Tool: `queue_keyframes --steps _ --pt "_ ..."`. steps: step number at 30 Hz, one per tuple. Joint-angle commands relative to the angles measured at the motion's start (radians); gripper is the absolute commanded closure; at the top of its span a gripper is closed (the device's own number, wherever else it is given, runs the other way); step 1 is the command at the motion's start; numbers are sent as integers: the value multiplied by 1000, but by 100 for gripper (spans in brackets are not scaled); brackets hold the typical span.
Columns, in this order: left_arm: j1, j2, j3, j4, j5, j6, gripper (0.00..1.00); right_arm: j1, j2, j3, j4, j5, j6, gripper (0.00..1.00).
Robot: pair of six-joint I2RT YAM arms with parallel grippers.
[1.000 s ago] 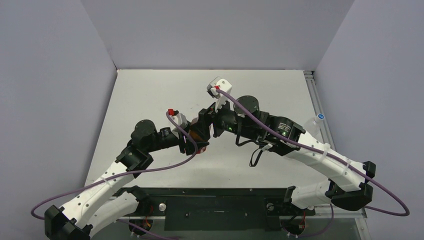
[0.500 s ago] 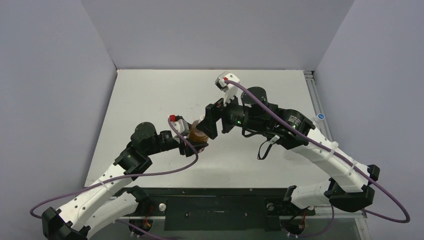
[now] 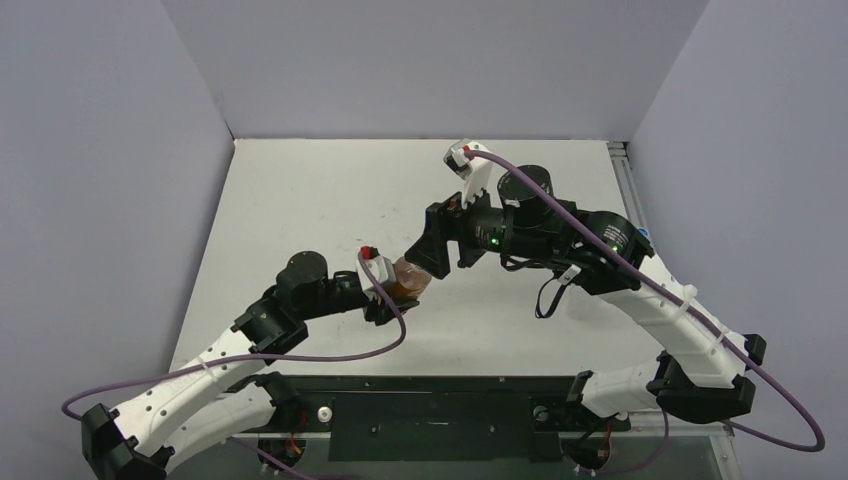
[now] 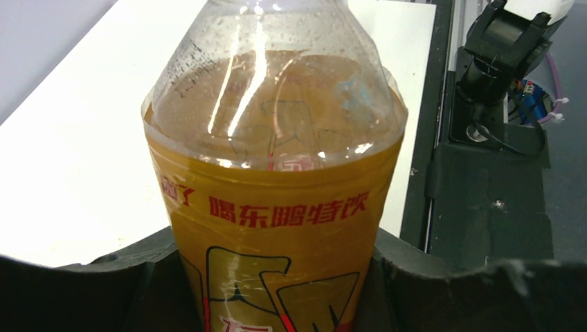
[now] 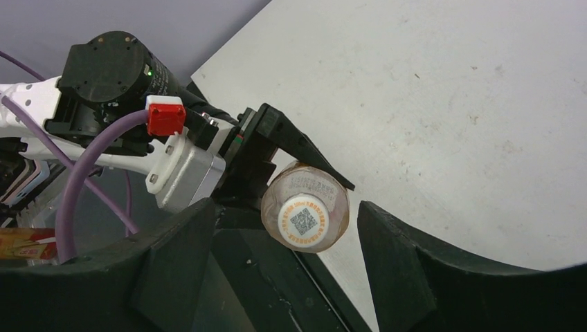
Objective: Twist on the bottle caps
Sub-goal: Screw the bottle cap onto the plastic bottle.
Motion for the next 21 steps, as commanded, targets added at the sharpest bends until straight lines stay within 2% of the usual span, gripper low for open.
queue_keyframes --steps 1,5,11,17,21 --pt "-7 -4 24 -3 -30 33 100 -8 18 42 -91 24 26 32" --pt "-9 -1 22 -5 -31 35 100 -7 51 69 -134 14 28 46" --pt "-13 -2 19 -9 -32 37 100 -7 88 116 -162 0 26 57" --pt "-13 -4 18 -13 -37 41 100 -7 109 131 -179 -2 21 64" --pt "-13 -4 16 -12 -40 41 100 -7 109 129 -187 1 20 65"
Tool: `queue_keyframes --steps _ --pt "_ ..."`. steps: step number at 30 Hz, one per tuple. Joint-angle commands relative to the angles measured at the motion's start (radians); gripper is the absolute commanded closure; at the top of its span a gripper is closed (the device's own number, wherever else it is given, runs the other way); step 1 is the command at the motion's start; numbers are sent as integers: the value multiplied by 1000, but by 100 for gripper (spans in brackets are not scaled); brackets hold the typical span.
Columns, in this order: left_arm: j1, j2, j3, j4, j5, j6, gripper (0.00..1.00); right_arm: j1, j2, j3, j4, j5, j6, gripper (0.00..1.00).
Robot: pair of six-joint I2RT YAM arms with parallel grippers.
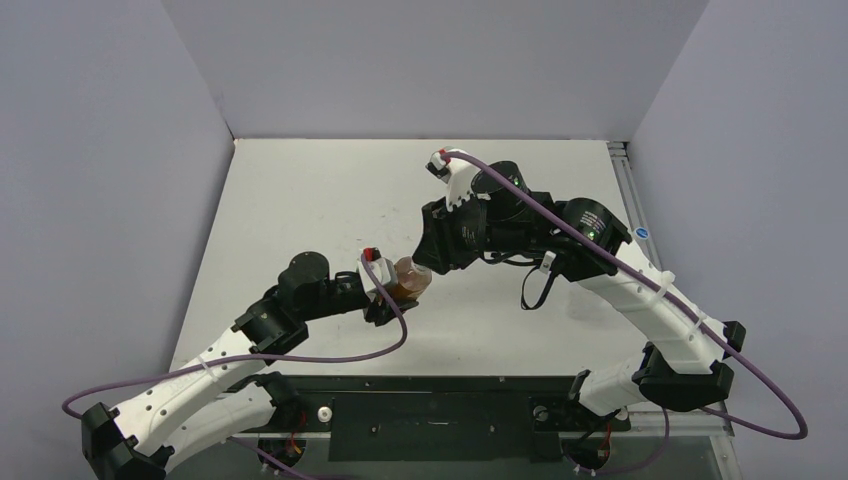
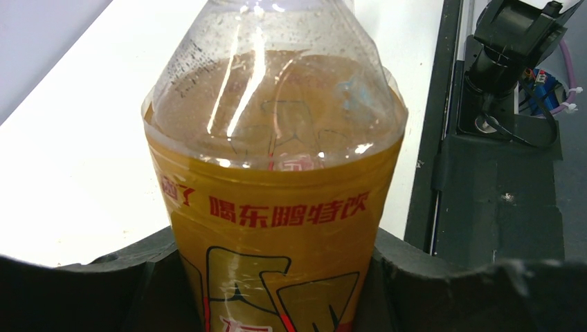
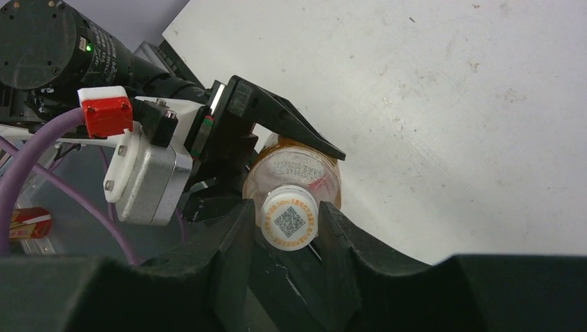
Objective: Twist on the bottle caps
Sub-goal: Screw the bottle cap onto the plastic bottle.
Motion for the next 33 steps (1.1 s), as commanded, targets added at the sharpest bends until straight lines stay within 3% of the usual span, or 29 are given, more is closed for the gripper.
queue_keyframes --steps 1,7,16,33 --pt "-5 -3 16 18 -11 12 100 -6 7 36 -9 1 -2 65" --pt "-5 0 16 15 -9 12 100 -5 10 34 -17 -1 -6 59" --pt "-5 -1 14 15 -8 8 100 -3 18 36 -17 2 -6 59" --pt "-5 2 18 24 1 -24 100 9 19 28 -28 20 -21 76"
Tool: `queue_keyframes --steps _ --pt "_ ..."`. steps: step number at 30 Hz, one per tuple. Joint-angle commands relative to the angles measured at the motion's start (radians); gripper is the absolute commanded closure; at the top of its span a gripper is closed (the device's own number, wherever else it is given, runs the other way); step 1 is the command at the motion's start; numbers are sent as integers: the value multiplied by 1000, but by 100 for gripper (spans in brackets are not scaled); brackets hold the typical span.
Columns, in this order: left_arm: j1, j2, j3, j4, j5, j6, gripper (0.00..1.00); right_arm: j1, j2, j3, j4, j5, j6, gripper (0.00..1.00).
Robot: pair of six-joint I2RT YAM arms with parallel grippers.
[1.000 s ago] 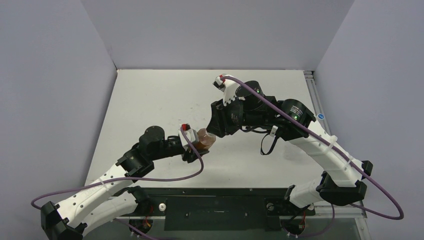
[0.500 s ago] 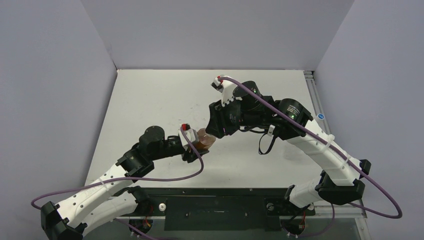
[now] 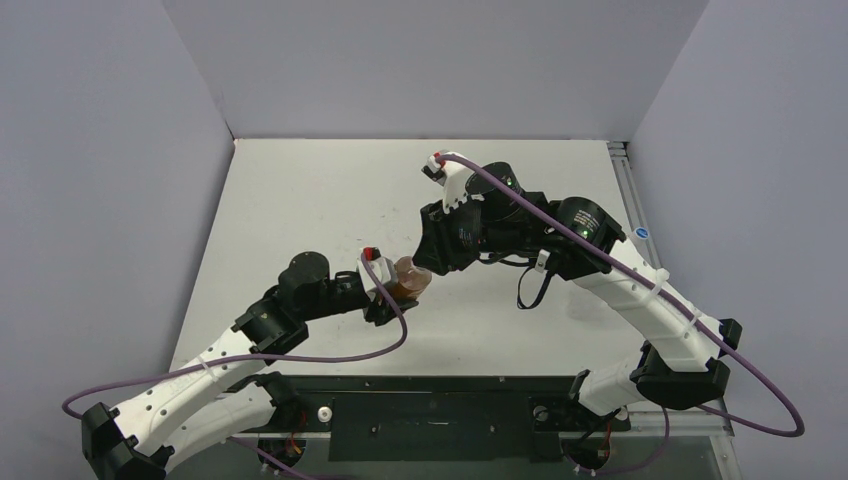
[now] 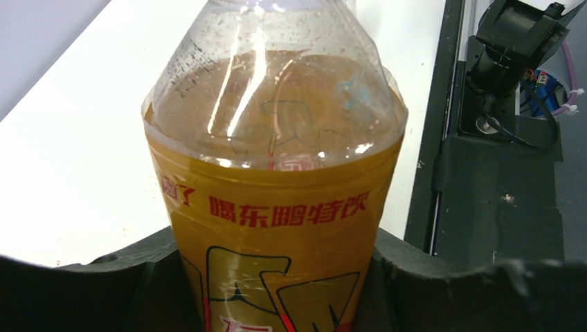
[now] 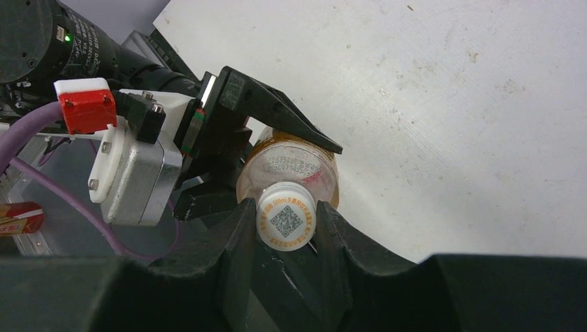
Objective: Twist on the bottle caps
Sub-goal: Screw the bottle cap onto the plastic bottle.
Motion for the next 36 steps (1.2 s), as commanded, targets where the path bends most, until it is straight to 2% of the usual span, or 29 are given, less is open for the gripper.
queue_keyframes --steps 1,5,9,18,36 --pt "-4 5 20 26 15 -26 100 6 0 25 -3 28 -13 79" --pt "-3 19 28 27 47 -51 100 6 -21 10 24 57 -27 93" --pt "0 31 32 53 95 -96 100 15 -54 -23 79 80 -56 97" --pt "16 21 6 141 144 -200 100 31 -82 -70 130 70 -98 98" --pt "42 1 10 136 148 -195 100 13 -81 -110 111 46 -98 99"
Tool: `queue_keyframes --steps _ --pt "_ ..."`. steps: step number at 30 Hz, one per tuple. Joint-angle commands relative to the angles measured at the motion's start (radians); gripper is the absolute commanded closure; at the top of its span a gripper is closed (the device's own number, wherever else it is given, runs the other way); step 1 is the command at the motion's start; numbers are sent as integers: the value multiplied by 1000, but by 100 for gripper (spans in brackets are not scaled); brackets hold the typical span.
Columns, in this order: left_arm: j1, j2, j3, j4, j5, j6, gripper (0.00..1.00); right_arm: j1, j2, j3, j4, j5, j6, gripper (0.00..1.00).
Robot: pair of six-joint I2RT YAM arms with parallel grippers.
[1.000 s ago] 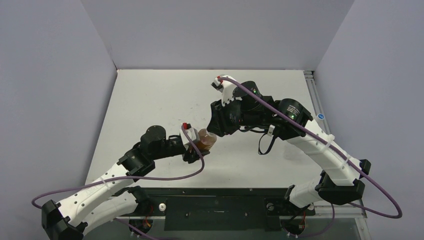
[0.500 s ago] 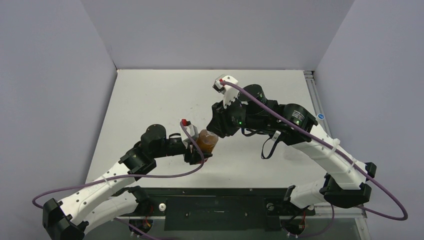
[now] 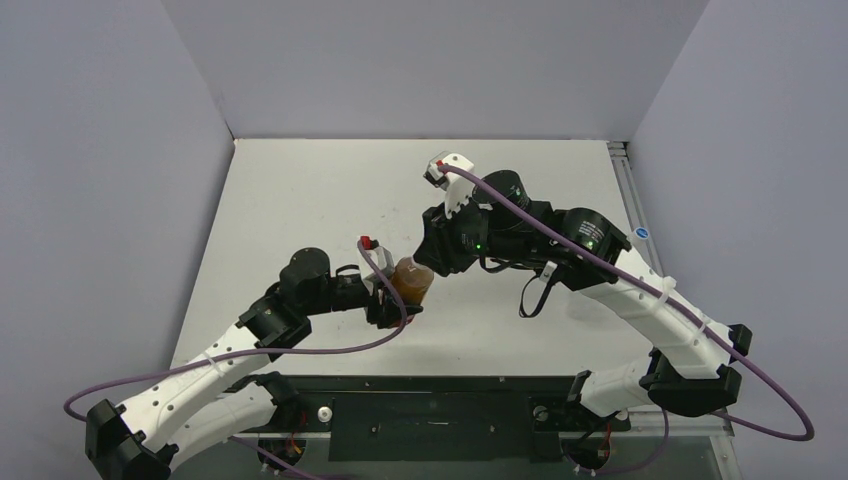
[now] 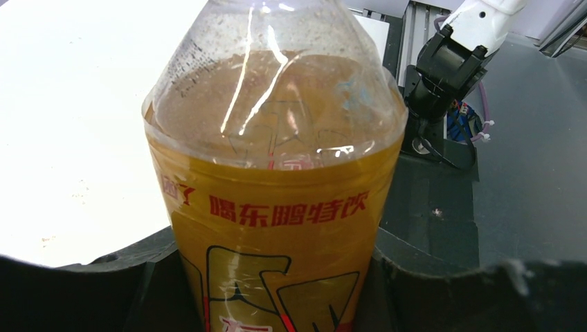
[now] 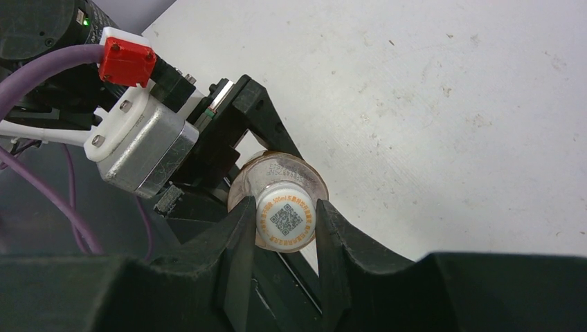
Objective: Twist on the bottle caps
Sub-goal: Screw the bottle cap onto the plastic bottle.
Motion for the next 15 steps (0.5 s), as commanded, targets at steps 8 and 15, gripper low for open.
queue_keyframes --steps 8,15 --pt "8 -45 16 110 13 -6 100 -16 3 -31 23 -80 14 99" --pt "7 -59 4 174 -5 -11 100 -21 14 -47 22 -108 25 99"
